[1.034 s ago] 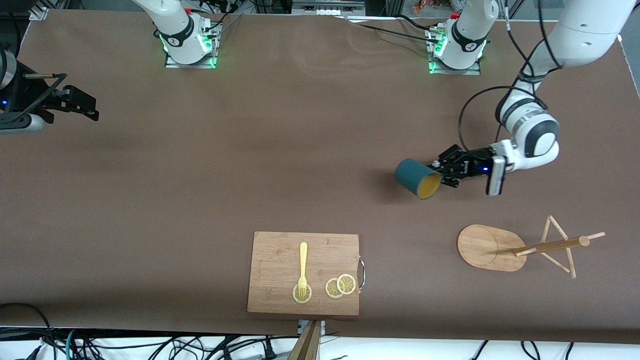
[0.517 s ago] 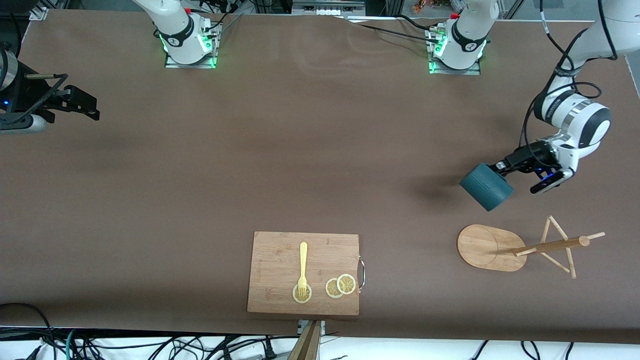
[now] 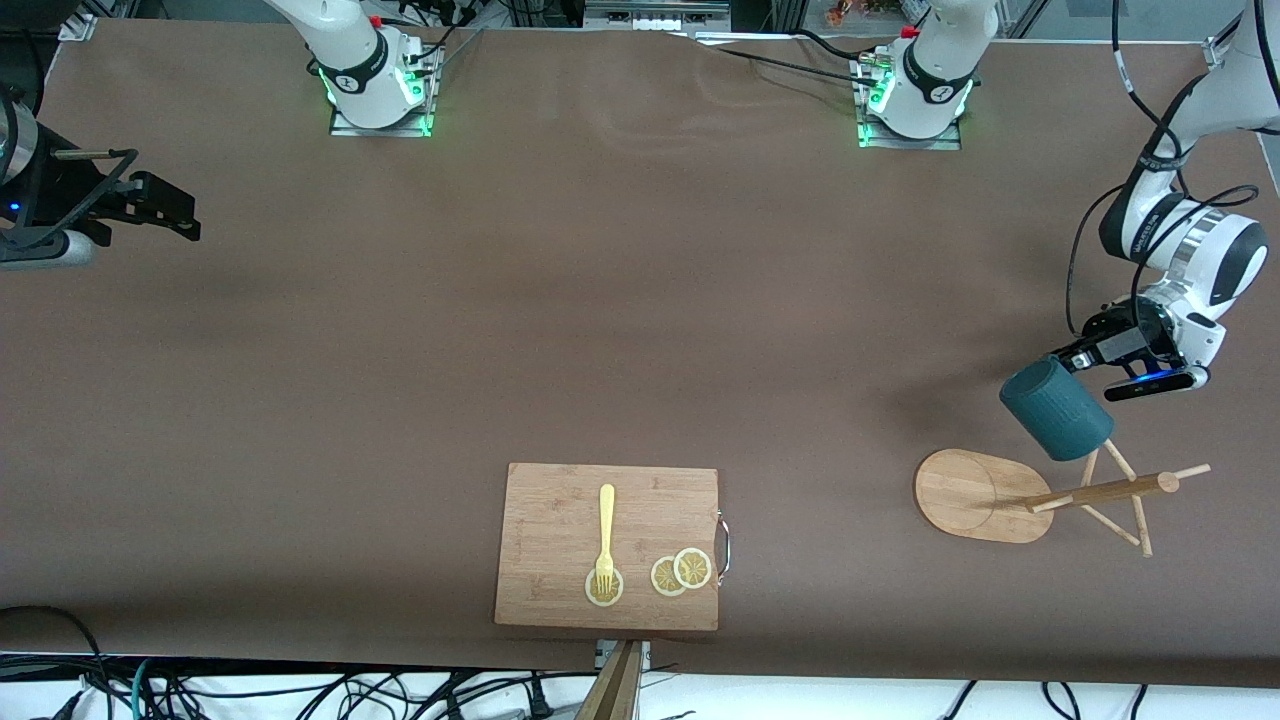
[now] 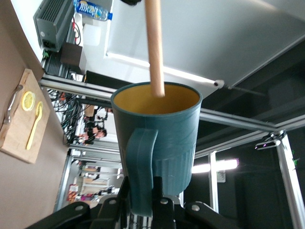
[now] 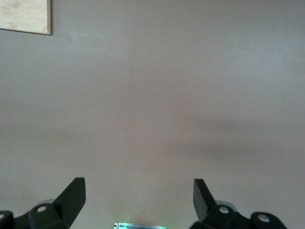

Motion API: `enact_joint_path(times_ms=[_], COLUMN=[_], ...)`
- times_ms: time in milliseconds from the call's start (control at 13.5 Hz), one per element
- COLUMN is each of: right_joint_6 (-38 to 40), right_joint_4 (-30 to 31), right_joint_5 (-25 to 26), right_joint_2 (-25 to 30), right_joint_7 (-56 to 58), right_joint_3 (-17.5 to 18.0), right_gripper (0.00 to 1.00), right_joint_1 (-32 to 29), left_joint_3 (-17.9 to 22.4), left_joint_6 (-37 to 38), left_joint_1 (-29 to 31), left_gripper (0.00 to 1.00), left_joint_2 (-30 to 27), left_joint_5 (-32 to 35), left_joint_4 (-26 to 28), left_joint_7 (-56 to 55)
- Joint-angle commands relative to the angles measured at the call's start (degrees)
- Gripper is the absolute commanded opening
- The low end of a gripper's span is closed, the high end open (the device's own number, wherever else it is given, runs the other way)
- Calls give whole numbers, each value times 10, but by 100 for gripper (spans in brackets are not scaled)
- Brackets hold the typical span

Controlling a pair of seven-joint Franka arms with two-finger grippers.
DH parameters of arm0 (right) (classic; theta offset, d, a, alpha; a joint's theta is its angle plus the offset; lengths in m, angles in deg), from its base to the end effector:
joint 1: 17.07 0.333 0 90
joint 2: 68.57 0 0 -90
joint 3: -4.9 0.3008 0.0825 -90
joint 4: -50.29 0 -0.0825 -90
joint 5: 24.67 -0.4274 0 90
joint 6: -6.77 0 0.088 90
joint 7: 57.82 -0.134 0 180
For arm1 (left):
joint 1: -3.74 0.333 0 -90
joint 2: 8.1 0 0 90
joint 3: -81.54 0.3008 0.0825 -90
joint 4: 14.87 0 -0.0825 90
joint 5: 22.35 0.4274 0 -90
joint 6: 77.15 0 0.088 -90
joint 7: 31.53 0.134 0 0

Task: Pass cup and hang on rack
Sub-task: 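Hang the mug's handle on a rack peg with the left gripper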

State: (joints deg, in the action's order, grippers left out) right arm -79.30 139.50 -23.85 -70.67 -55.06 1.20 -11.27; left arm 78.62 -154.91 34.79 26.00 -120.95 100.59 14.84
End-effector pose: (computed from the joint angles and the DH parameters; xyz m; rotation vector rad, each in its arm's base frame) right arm 0.5977 0.0205 0.5619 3.1194 0.1318 -0.1429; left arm 0.5762 0.1408 0.1755 1.2008 0.4626 0.2596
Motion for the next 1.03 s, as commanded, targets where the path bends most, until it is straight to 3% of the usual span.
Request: enact_joint_path(times_ms=[0,369,739,887,961], right_joint_6=[7,8,8,7,7], right_joint_4=[-4,-4,-3,-3,-4], right_joint_5=[-3,-3,-3,-3,-3], right_joint_2=[-1,-1,-1,-1,-1], right_joint_7=[4,4,5,5,5], right_joint_3=[7,7,7,7,7], right_gripper=[100,100,100,100,100], right_joint_1=[-9,-9,-9,-9,-9], left_joint_3=[-7,-8,-8,-7,-7], left_joint_6=[37,58,60,63,66], left_joint_1=[8,44,53,53,53], left_gripper=[0,0,0,40,48], left_joint_2=[59,126,142,145,145], left_joint_5=[-22,-17,-17,-14,-11], left_joint_4=[-51,-129,-134,-134,-133], left_joint_7=[-14,-41,-52,-52,-52])
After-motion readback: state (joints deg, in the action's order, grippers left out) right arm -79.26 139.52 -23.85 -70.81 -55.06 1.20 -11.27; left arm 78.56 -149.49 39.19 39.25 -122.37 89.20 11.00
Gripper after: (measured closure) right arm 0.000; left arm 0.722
